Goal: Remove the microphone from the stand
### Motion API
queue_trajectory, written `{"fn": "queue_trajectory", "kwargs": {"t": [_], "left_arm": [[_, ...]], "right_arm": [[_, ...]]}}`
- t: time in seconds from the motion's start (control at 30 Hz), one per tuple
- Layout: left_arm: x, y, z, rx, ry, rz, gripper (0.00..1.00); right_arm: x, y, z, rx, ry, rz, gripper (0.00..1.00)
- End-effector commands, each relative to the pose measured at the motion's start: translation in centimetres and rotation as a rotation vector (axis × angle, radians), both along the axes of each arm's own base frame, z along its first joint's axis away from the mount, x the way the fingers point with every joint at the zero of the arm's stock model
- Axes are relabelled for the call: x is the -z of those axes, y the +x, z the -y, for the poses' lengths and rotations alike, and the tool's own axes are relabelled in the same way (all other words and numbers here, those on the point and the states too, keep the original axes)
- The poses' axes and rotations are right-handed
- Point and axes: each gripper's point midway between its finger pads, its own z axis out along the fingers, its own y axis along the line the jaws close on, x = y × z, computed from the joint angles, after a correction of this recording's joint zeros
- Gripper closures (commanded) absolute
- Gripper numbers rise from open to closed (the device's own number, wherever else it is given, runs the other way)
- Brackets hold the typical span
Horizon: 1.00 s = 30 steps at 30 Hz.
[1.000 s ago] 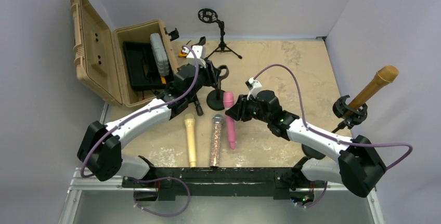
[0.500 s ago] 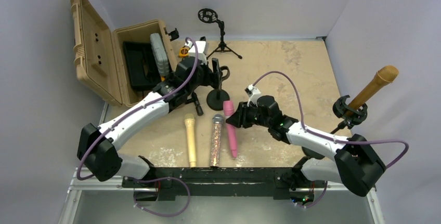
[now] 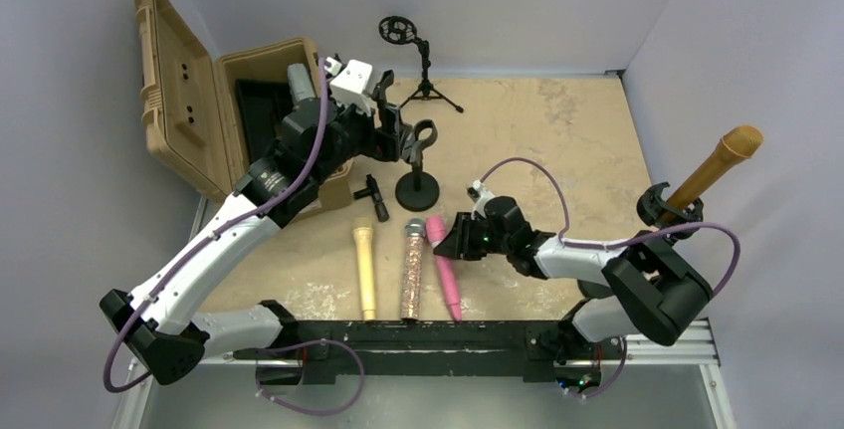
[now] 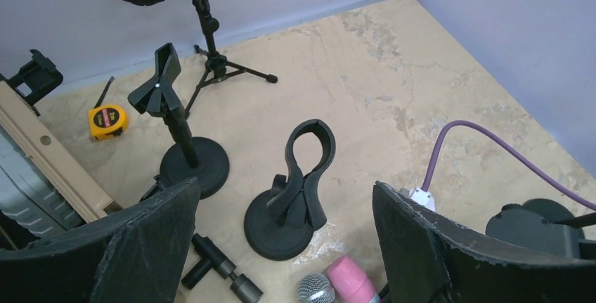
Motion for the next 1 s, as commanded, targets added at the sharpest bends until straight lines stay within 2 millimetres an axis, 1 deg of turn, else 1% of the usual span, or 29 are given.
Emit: {"fn": "queue_trajectory", "kwargs": {"t": [0.0, 0.13, 0.2, 0.27, 0.47, 0.57, 0.6, 0.7, 0.8, 0.9, 0.97], "left_arm": [[0.8, -0.9, -0.7, 0.028, 0.078, 0.021, 0.10], [-0.2, -1.3, -1.5, 0.012, 0.072, 0.064, 0.10], [-0.4, -1.4, -1.9, -0.001, 0.076, 0.078, 0.11], [-0.4, -1.3, -2.2, -0.013, 0.088, 0.088, 0.11], [-0.6, -1.3, -2.7, -0.032, 0.099, 0.101, 0.11], [-0.6, -1.3, -2.8, -0.039, 0.100, 0.103, 0.12], [-0.5, -1.2, -2.8, -0.042, 0.103, 0.103, 0.12], [-0.4, -1.1, -3.0, -0.051, 0.109, 0.107, 0.12], [-0.3, -1.0, -3.2, -0.063, 0.114, 0.113, 0.12], [-0.4, -0.9, -3.6, -0.081, 0.117, 0.123, 0.12], [-0.5, -0.9, -3.8, -0.092, 0.118, 0.130, 0.12]], "right_arm": [[-1.4, 2.0, -1.4, 0.028, 0.044, 0.043, 0.73], [-0.6, 2.7, -2.1, 0.017, 0.028, 0.030, 0.72], [-0.5, 2.8, -2.6, -0.004, 0.033, 0.023, 0.68], [-0.7, 2.7, -3.1, -0.027, 0.053, 0.024, 0.64], [-3.4, 1.8, -4.7, -0.139, 0.155, 0.076, 0.51], [-3.9, 1.2, -5.6, -0.198, 0.156, 0.107, 0.45], [-4.1, 1.1, -5.8, -0.210, 0.154, 0.117, 0.42], [-5.1, 0.8, -6.4, -0.225, 0.162, 0.147, 0.37], [-6.2, 1.1, -6.3, -0.217, 0.167, 0.184, 0.35], [-7.5, 2.2, -6.1, -0.174, 0.148, 0.232, 0.33], [-8.8, 3.3, -5.9, -0.132, 0.134, 0.275, 0.32]]}}
